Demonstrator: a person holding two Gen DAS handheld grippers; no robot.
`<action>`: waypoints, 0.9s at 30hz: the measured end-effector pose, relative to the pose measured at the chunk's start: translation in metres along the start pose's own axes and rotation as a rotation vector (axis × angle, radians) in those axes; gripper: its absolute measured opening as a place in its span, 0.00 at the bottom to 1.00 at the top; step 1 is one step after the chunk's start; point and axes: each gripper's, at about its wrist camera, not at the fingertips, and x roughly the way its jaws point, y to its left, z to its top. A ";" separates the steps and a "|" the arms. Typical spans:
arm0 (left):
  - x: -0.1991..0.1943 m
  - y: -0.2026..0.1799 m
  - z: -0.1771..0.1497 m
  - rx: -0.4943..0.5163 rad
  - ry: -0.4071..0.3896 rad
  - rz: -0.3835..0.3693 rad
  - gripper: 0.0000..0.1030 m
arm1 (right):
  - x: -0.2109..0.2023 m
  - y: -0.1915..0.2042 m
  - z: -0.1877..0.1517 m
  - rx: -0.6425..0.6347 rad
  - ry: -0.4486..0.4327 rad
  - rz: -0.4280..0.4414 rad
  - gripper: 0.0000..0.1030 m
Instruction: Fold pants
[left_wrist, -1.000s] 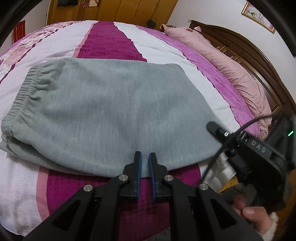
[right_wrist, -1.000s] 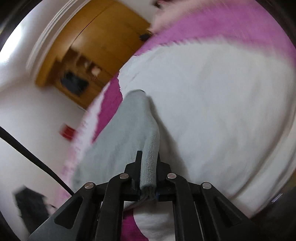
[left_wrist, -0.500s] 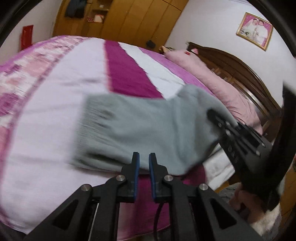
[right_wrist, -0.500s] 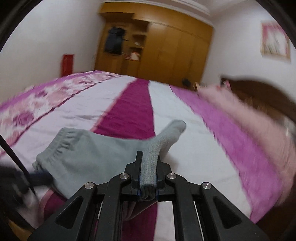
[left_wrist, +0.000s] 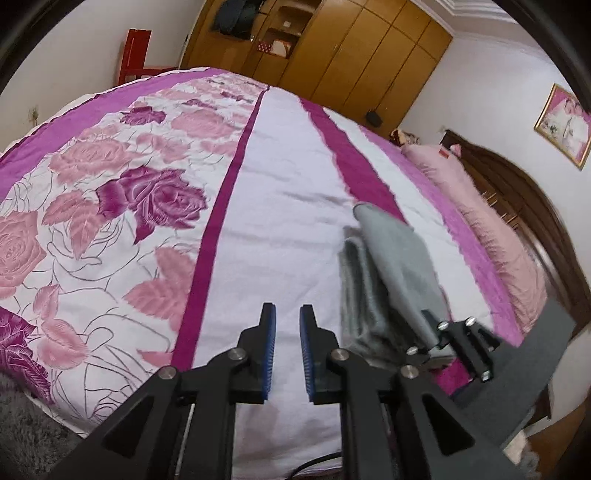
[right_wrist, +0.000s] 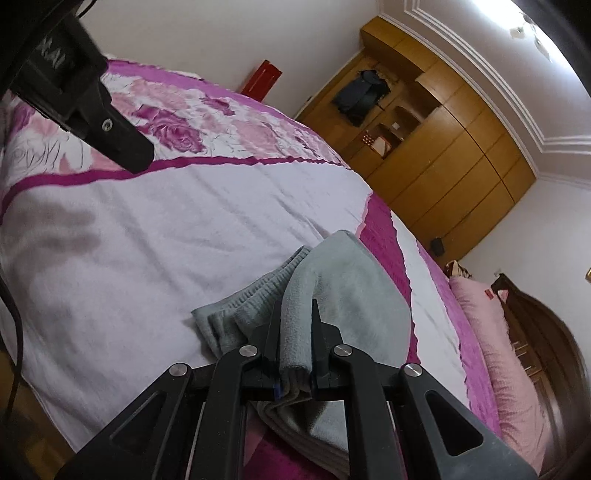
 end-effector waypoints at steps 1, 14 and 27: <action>0.002 -0.001 -0.001 0.001 0.005 0.000 0.11 | -0.001 0.000 0.000 -0.011 -0.006 -0.002 0.07; 0.013 -0.005 -0.002 -0.029 0.058 -0.034 0.38 | -0.036 -0.041 -0.012 0.336 -0.092 0.323 0.36; 0.088 -0.071 0.036 0.038 0.289 -0.279 0.47 | -0.054 -0.172 -0.196 1.106 -0.011 0.309 0.55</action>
